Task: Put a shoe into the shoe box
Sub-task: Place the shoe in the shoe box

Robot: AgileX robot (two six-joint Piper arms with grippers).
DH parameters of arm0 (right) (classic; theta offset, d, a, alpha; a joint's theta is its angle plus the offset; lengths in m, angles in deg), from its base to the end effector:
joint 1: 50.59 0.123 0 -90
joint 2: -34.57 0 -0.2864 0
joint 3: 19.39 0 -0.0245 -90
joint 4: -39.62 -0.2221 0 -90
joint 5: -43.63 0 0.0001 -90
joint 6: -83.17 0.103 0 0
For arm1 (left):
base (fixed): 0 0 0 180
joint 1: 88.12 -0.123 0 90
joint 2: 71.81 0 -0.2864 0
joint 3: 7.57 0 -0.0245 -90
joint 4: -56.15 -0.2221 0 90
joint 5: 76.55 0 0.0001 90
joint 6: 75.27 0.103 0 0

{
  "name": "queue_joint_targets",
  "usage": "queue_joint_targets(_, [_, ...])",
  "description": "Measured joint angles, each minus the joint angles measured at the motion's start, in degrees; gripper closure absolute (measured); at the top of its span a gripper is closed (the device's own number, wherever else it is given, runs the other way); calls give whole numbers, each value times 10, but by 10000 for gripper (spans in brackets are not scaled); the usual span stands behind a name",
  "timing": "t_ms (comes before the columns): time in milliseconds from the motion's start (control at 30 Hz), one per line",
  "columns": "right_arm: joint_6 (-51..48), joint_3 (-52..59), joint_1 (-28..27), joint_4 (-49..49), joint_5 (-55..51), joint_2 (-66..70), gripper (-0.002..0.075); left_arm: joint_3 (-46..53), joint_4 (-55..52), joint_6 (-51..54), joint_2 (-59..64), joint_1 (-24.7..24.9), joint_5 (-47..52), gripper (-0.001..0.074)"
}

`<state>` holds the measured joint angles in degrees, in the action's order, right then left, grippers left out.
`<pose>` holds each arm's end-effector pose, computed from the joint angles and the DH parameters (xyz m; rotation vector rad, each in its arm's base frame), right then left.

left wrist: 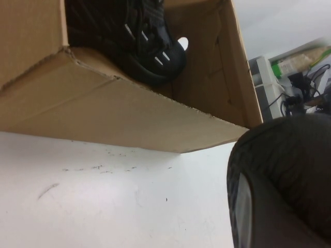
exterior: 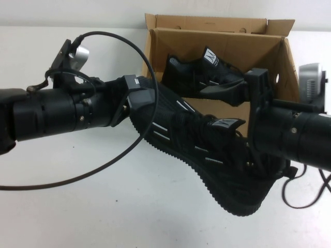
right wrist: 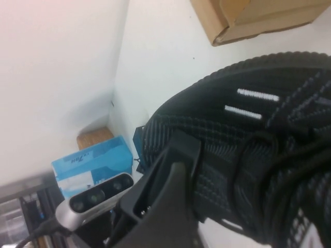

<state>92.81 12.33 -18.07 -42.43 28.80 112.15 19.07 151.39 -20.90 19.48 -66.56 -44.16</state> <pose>0.1957 0.1559 0.3161 0.9666 2.1283 1.5432 0.2526 -0.1590 0.2907 0.0141 2.1625 -1.2398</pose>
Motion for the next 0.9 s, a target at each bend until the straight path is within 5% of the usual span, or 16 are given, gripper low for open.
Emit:
queue_joint_targets(200, [-171, 0, 0, -142, -5, 20, 134, 0, 0, 0, 0, 0, 0, 607])
queue_joint_targets(300, [-244, 0, 0, -160, -17, 29, 218, 0, 2, 0, 0, 0, 0, 607])
queue_joint_targets(500, [-288, 0, 0, -166, -35, 40, 622, 0, 4, -1, 0, 0, 0, 607])
queue_joint_targets(567, [-290, 0, 0, -167, -36, 40, 685, 0, 4, -1, 0, 0, 1, 607])
queue_joint_targets(767, [-312, 0, 0, -169, -37, 40, 727, 0, 4, 28, 0, 0, 11, 607])
queue_joint_targets(833, [-337, 0, 0, -169, -37, 40, 727, 0, 8, 44, 0, -1, 20, 556])
queue_joint_targets(900, [-384, 0, 0, -169, -36, 41, 727, 0, 12, 49, 0, -3, 35, 415])
